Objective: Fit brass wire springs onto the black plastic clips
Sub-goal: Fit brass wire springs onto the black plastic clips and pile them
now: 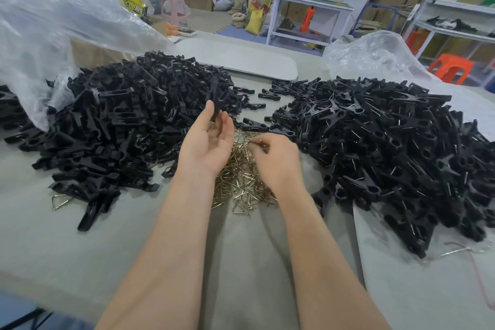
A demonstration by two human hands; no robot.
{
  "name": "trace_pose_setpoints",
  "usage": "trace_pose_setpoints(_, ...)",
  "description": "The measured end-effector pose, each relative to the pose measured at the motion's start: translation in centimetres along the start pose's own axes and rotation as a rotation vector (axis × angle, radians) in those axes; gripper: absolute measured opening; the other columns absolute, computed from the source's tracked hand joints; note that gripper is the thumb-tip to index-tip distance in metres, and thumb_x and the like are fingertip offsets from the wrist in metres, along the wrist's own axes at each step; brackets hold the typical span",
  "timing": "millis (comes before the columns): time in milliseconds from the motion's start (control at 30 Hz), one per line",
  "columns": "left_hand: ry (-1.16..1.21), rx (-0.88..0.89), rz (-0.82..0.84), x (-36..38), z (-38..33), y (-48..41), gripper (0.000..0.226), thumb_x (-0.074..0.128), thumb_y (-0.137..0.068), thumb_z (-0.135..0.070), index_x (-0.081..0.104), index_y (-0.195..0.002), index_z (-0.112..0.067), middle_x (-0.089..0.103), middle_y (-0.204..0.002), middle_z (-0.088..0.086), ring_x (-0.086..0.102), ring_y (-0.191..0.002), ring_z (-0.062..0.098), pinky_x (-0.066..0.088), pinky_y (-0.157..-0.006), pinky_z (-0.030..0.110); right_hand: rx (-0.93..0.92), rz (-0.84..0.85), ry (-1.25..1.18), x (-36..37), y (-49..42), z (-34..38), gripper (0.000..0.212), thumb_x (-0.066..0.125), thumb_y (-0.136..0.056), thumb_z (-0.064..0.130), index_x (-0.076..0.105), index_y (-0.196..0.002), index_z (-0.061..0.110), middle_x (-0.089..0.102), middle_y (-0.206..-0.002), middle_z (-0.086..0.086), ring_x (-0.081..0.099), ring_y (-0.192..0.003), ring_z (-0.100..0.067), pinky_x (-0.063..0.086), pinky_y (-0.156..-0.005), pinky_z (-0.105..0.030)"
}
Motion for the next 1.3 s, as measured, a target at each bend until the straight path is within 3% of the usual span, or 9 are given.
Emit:
trace_pose_setpoints(233,0.081,-0.076,0.028,0.2,0.4,0.1,0.02,0.065,-0.086,-0.007,0.058,-0.103,0.0,0.061,-0.086,0.014,0.065,-0.081,0.019,0.057,-0.082,0.032,0.086,-0.046,-0.272,-1.5,-0.8,-1.5,0.013,0.061,-0.091,0.022,0.073,-0.097,0.02,0.062,-0.073,0.018,0.056,-0.07,-0.001,0.042,-0.066,-0.018)
trace_pose_setpoints(400,-0.091,-0.096,0.024,0.1,1.0,0.3,0.011,0.063,-0.088,-0.012,0.062,-0.095,-0.004,0.062,-0.084,0.007,0.054,-0.076,0.012,0.047,-0.075,0.022,0.112,-0.019,-0.409,-1.3,-0.7,-1.4,0.02,0.062,-0.089,0.011,0.068,-0.107,0.017,0.07,-0.094,-0.002,0.064,-0.084,-0.014,0.053,-0.084,-0.03)
trace_pose_setpoints(600,-0.261,-0.009,0.039,0.6,0.8,0.2,0.007,0.057,-0.09,0.0,0.061,-0.096,0.002,0.063,-0.09,0.01,0.063,-0.086,0.014,0.054,-0.083,0.023,0.178,-0.001,-0.617,-1.2,-0.6,-1.7,0.013,0.052,-0.093,0.002,0.064,-0.099,0.004,0.069,-0.074,-0.003,0.068,-0.062,-0.007,0.057,-0.065,-0.02)
trace_pose_setpoints(667,-0.402,0.072,0.054,0.9,0.7,0.2,0.02,0.057,-0.09,0.003,0.057,-0.109,0.004,0.064,-0.097,0.011,0.064,-0.094,0.016,0.054,-0.087,0.024,0.208,-0.018,-0.667,-1.4,-0.5,-1.9,0.009,0.049,-0.096,0.005,0.057,-0.094,0.01,0.07,-0.079,-0.006,0.07,-0.066,-0.009,0.057,-0.063,-0.02)
trace_pose_setpoints(733,-0.786,0.251,0.032,1.0,0.2,0.3,0.026,0.062,-0.088,-0.002,0.058,-0.114,-0.004,0.064,-0.1,0.005,0.062,-0.097,0.014,0.051,-0.09,0.023,0.217,-0.054,-0.646,-1.8,-0.6,-2.1,0.009,0.048,-0.098,0.009,0.053,-0.092,0.014,0.071,-0.085,-0.005,0.071,-0.073,-0.01,0.057,-0.068,-0.023)
trace_pose_setpoints(867,-1.437,0.592,0.057,2.3,0.3,1.2,0.019,0.068,-0.086,-0.019,0.056,-0.092,-0.031,0.057,-0.091,-0.017,0.052,-0.08,-0.003,0.038,-0.063,0.001,0.222,-0.224,-0.651,-3.3,-0.7,-2.8,0.004,0.054,-0.094,0.009,0.057,-0.096,0.01,0.064,-0.086,-0.004,0.064,-0.068,-0.007,0.054,-0.066,-0.019)
trace_pose_setpoints(967,-1.58,0.668,0.113,2.5,0.9,1.2,0.027,0.067,-0.086,-0.016,0.049,-0.083,-0.036,0.059,-0.09,-0.015,0.053,-0.081,-0.002,0.038,-0.065,0.004,0.266,-0.25,-0.934,-3.8,-0.7,-3.2,0.017,0.056,-0.093,0.001,0.059,-0.108,0.004,0.064,-0.087,-0.007,0.066,-0.065,-0.005,0.053,-0.065,-0.016)
trace_pose_setpoints(1067,-1.746,0.718,0.121,2.4,1.4,1.1,0.022,0.065,-0.087,-0.013,0.05,-0.092,-0.028,0.057,-0.099,-0.008,0.052,-0.088,0.007,0.035,-0.074,0.016,0.311,-0.233,-1.065,-4.1,-0.6,-3.4,0.012,0.059,-0.09,-0.001,0.065,-0.099,0.003,0.066,-0.087,-0.01,0.067,-0.071,-0.009,0.054,-0.066,-0.016)
trace_pose_setpoints(1300,-1.878,0.813,0.218,3.0,2.1,1.3,0.018,0.064,-0.086,-0.012,0.056,-0.099,-0.022,0.048,-0.09,-0.015,0.047,-0.085,0.007,0.031,-0.073,0.016,0.285,-0.244,-0.794,-4.1,-0.6,-3.4,0.009,0.07,-0.084,0.013,0.068,-0.078,0.019,0.07,-0.075,0.002,0.064,-0.067,-0.003,0.053,-0.071,-0.018)
Point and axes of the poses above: each hand's wrist, its own y-axis away from the middle knuckle, its own x-axis out of the palm, z = x × y, the point moved 6 cm from there along -y, towards the middle knuckle
